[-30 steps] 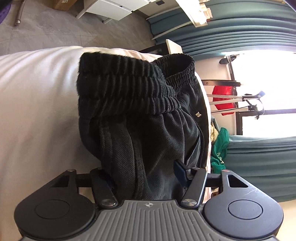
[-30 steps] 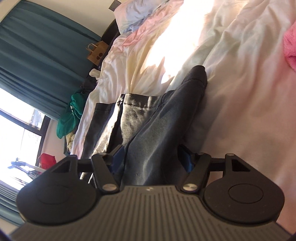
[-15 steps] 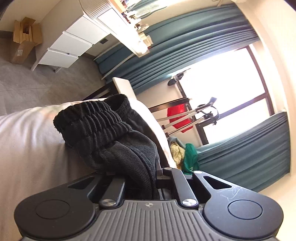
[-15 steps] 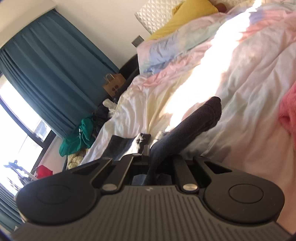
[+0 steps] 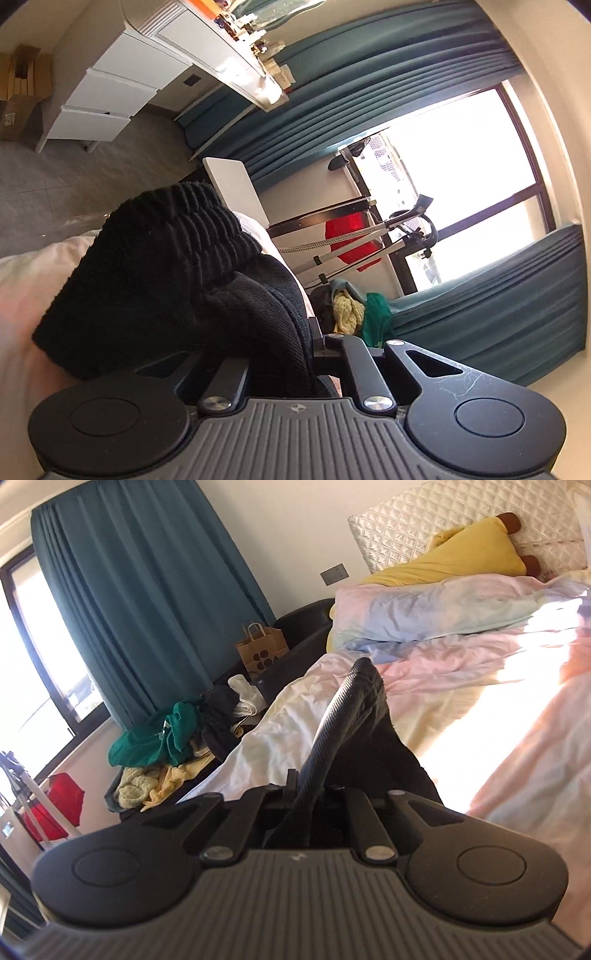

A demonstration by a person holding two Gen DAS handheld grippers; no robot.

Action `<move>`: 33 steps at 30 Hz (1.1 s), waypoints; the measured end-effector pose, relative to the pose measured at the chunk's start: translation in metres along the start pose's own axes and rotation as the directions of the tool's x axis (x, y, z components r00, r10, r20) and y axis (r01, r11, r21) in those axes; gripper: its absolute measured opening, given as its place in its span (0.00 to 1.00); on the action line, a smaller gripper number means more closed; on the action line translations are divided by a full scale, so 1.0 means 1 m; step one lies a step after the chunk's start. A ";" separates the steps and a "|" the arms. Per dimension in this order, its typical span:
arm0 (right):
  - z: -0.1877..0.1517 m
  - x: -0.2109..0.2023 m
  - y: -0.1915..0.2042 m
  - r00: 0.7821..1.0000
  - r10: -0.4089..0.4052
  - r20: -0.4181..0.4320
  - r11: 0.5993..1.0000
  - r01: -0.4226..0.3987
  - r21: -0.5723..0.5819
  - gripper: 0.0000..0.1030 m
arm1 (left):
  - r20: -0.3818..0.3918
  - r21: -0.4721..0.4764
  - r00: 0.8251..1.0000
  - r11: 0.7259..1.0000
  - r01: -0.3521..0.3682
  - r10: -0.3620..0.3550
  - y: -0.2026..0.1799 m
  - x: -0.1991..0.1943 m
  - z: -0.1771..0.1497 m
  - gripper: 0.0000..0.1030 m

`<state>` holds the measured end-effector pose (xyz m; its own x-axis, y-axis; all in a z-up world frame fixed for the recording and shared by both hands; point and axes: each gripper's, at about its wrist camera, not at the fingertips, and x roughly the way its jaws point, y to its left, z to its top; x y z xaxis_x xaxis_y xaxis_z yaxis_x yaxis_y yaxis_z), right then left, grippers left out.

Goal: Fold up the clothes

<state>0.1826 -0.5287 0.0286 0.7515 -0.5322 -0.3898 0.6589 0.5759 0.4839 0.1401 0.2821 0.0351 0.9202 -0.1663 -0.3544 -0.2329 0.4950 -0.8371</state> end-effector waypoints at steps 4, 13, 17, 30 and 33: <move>0.003 0.077 0.053 0.998 -0.058 -0.015 0.997 0.057 -0.053 0.07 | 0.000 0.042 0.997 0.996 -0.074 0.074 -0.022 0.100 0.009 0.09; -0.055 0.224 0.094 0.978 -0.175 -0.112 0.971 0.153 -0.185 0.07 | -0.060 0.136 0.949 0.945 -0.298 0.309 -0.014 0.305 0.003 0.10; -0.071 0.245 0.078 0.971 -0.154 -0.184 0.983 0.132 -0.129 0.09 | -0.064 0.189 0.937 0.926 -0.327 0.344 -0.006 0.331 -0.002 0.12; -0.036 0.141 0.014 0.946 0.129 -0.297 0.990 -0.107 0.091 0.55 | -0.091 0.210 0.979 0.965 -0.160 0.182 -0.012 0.192 -0.008 0.77; -0.051 0.110 -0.009 0.917 0.198 -0.347 0.968 -0.128 0.214 0.57 | -0.133 0.169 0.976 0.974 -0.151 0.175 0.002 0.146 -0.020 0.81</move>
<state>0.2613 -0.5612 -0.0584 0.8311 -0.1583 -0.5332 0.5344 0.4931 0.6865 0.2679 0.2419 -0.0269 0.8154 -0.1889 -0.5473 -0.3132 0.6511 -0.6914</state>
